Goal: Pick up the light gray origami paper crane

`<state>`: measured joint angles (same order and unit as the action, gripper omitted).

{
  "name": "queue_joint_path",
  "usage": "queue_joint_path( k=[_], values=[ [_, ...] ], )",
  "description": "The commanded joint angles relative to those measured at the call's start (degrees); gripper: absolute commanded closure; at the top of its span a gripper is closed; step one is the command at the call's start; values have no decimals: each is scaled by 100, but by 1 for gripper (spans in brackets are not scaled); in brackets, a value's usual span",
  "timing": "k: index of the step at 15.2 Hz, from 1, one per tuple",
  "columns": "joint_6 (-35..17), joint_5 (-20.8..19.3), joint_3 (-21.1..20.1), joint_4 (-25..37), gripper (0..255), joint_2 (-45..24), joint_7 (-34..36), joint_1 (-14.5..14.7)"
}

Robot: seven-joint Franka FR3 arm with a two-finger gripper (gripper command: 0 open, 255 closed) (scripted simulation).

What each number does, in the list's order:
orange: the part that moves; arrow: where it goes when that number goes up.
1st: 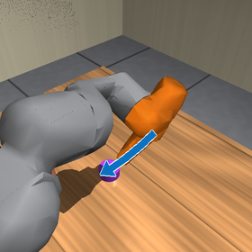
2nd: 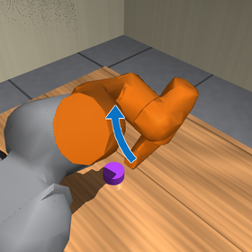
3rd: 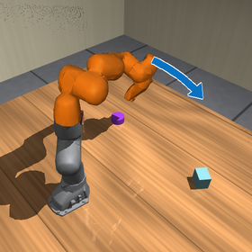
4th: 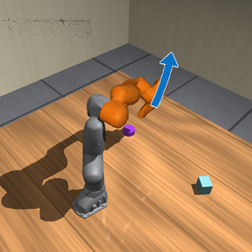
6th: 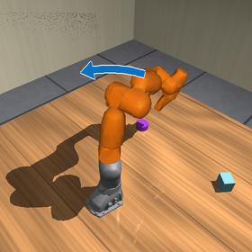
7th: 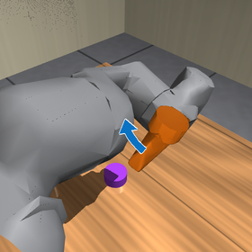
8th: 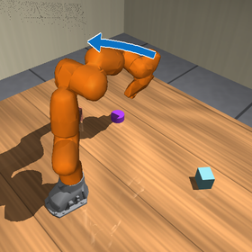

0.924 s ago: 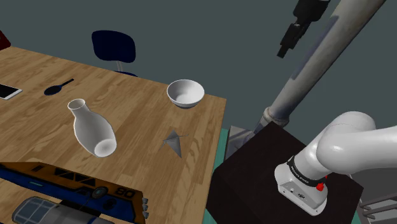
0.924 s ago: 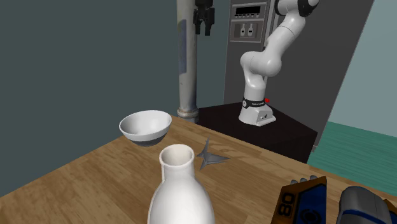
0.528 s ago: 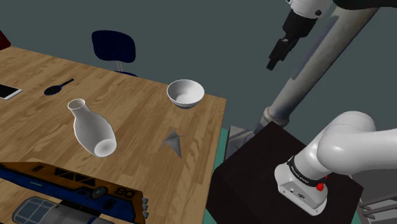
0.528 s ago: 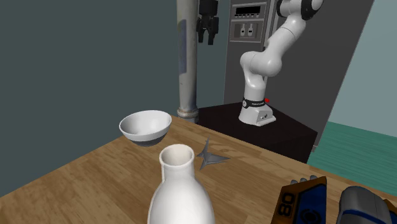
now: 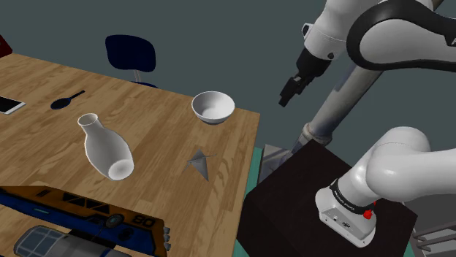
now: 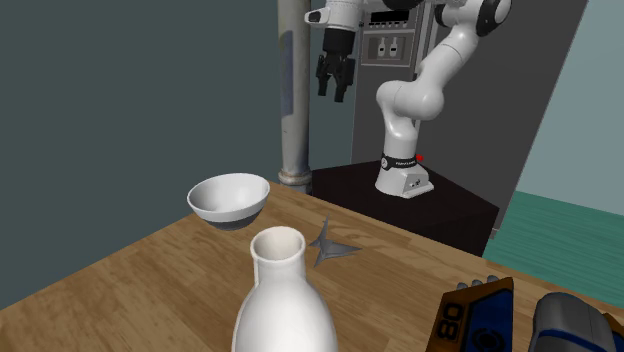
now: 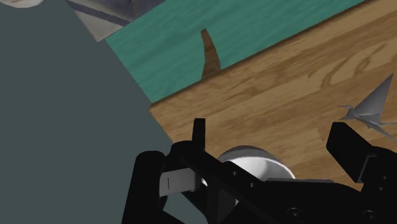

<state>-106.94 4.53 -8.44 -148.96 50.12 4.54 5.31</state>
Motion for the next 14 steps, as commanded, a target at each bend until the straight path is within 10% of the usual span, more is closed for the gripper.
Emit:
queue_joint_path(
  k=[1, 14],
  values=[
    [-404, 153, -222, -289, 0, 7, 231, 90],
    [-3321, 748, -2196, -801, 0, -1665, 2038, 282]
  ],
)
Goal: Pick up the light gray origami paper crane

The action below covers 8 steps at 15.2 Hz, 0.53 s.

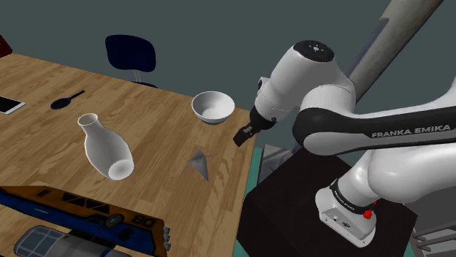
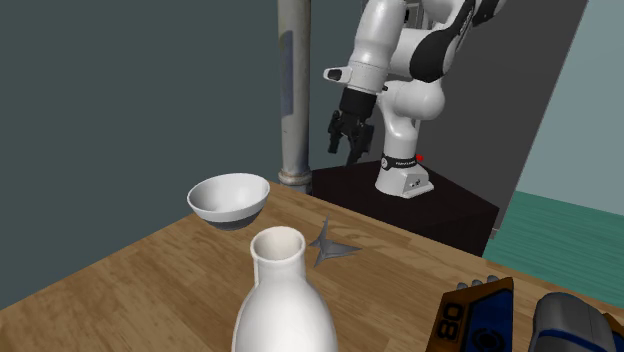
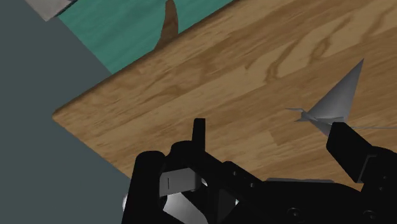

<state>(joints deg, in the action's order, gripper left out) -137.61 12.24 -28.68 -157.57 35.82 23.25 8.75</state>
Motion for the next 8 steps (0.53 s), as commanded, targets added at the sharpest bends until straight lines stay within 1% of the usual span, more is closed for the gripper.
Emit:
queue_joint_path(
  k=[1, 3, 5, 7, 8],
  values=[
    [-484, -63, -371, 96, 0, -441, 345, -137],
    [-932, -231, -799, 198, 0, -875, 753, -349],
    [-1351, -546, -1303, 340, 0, -1327, 1249, -688],
    [-1725, -1069, -1928, 525, 0, -1793, 1882, -1207],
    [-1887, -1439, -2312, 635, 0, -2034, 2273, -1563]
  ],
)
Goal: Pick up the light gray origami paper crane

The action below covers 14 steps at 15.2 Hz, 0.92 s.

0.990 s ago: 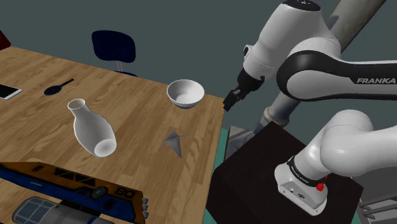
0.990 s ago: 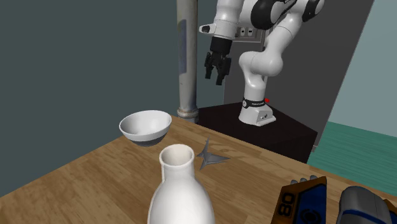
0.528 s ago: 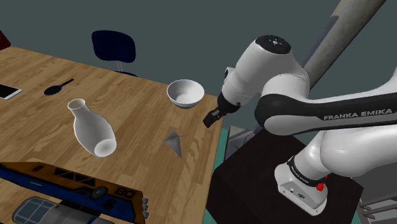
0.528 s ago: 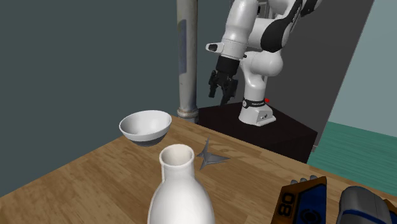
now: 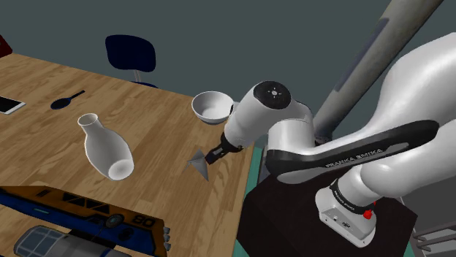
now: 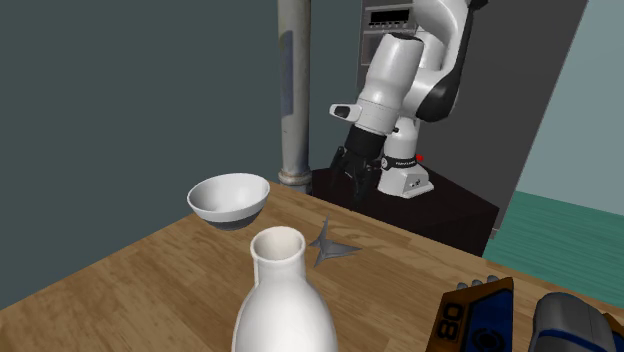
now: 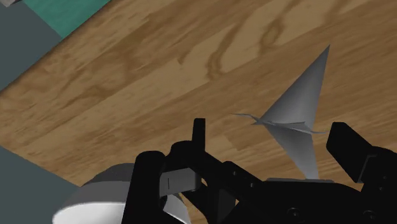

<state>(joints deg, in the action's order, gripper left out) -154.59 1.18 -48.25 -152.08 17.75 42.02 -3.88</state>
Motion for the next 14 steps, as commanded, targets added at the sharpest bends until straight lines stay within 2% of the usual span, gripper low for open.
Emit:
queue_joint_path(
  k=[1, 2, 3, 4, 5, 6, 7, 12, 14],
  values=[
    [-326, -808, -805, 213, 0, -480, 861, -740],
    [-424, -1433, -1348, 361, 0, -761, 1433, -1297],
    [-448, -2303, -2065, 546, 0, -1115, 2181, -2055],
    [-105, -4196, -3132, 870, 0, -1989, 3639, -3208],
    [316, -5277, -3027, 1072, 0, -2658, 4412, -3084],
    [170, -5200, -2328, 1054, 0, -2549, 4390, -2409],
    [184, -5425, -2031, 1077, 0, -2661, 4562, -2127],
    [332, -6519, -1274, 1214, 0, -3268, 5382, -1435],
    [347, -6627, -1206, 1229, 0, -3331, 5463, -1374]
  ],
)
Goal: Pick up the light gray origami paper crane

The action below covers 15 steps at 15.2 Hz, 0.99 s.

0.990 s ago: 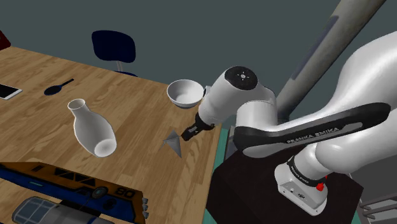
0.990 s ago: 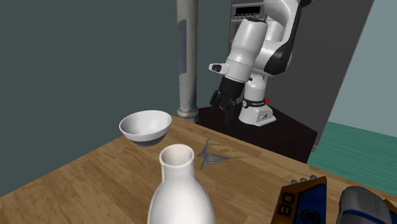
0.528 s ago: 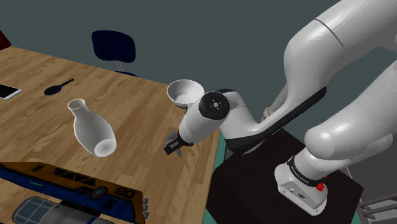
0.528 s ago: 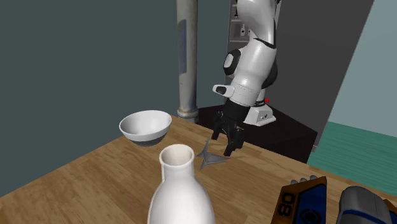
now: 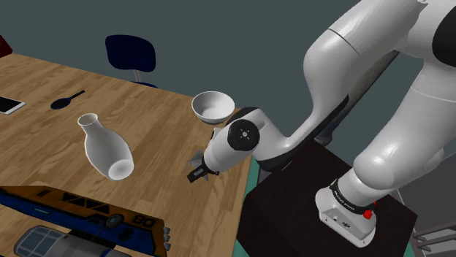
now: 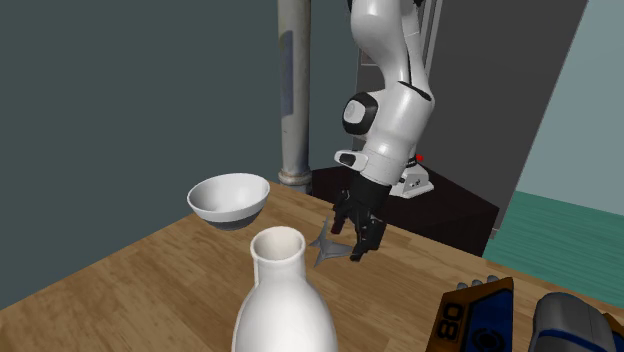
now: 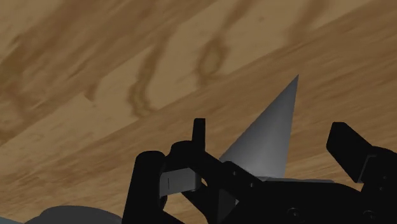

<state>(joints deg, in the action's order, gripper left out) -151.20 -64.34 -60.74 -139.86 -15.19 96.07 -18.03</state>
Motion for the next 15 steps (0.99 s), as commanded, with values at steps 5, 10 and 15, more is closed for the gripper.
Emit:
queue_joint_path(
  k=[5, 10, 15],
  values=[
    [19, -111, 69, 21, 255, -64, 80, 64],
    [8, -75, 43, 8, 255, -37, 57, 40],
    [-147, 1002, -636, -132, 255, 570, -748, -576]
  ],
)
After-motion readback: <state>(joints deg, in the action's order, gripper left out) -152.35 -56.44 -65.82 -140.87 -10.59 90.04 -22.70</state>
